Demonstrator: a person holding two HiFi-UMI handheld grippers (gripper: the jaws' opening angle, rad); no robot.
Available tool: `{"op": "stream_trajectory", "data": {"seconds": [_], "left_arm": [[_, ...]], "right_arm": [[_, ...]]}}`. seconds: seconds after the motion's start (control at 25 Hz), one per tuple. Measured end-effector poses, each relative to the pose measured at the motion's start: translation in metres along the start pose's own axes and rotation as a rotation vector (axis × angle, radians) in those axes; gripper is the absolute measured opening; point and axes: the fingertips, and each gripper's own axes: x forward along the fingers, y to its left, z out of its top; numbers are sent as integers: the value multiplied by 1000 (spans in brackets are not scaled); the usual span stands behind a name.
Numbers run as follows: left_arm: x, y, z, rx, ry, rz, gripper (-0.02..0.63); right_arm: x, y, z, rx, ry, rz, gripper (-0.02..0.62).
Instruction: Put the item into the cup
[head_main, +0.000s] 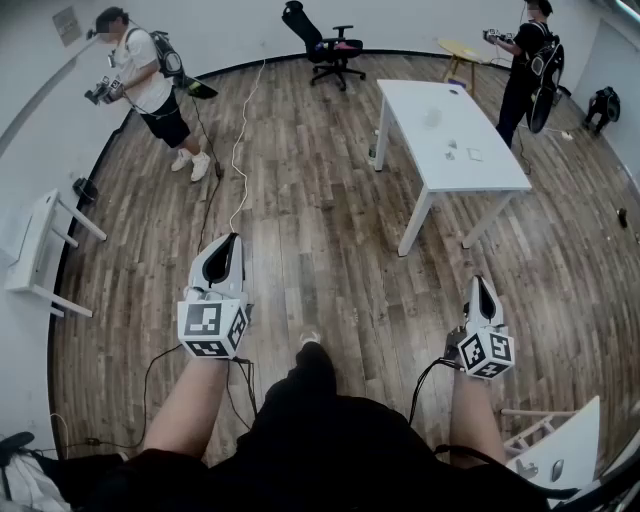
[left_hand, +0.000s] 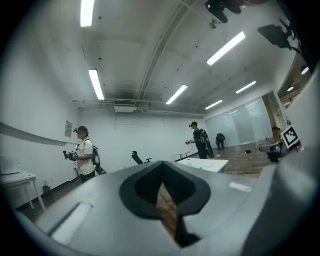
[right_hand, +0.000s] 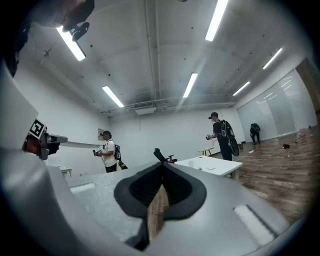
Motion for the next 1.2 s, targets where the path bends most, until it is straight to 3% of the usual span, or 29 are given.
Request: {"op": "stream_trajectory", "data": {"seconds": [0.2, 0.44, 0.68, 0.96, 1.2], "left_arm": [[57, 31, -4, -84, -8, -15, 7], [142, 57, -17, -96, -3, -74, 8], [217, 86, -6, -70, -12, -144, 7], [274, 111, 5, -30, -52, -187, 7], [307, 118, 0, -14, -55, -206, 8]], "right_arm": [[45, -4, 7, -26, 3, -37, 2], [96, -13, 20, -86, -1, -110, 2], [154, 0, 29, -111, -12, -152, 2], [219, 35, 27, -178, -14, -93, 2], [248, 19, 24, -98, -16, -159, 2]]}}
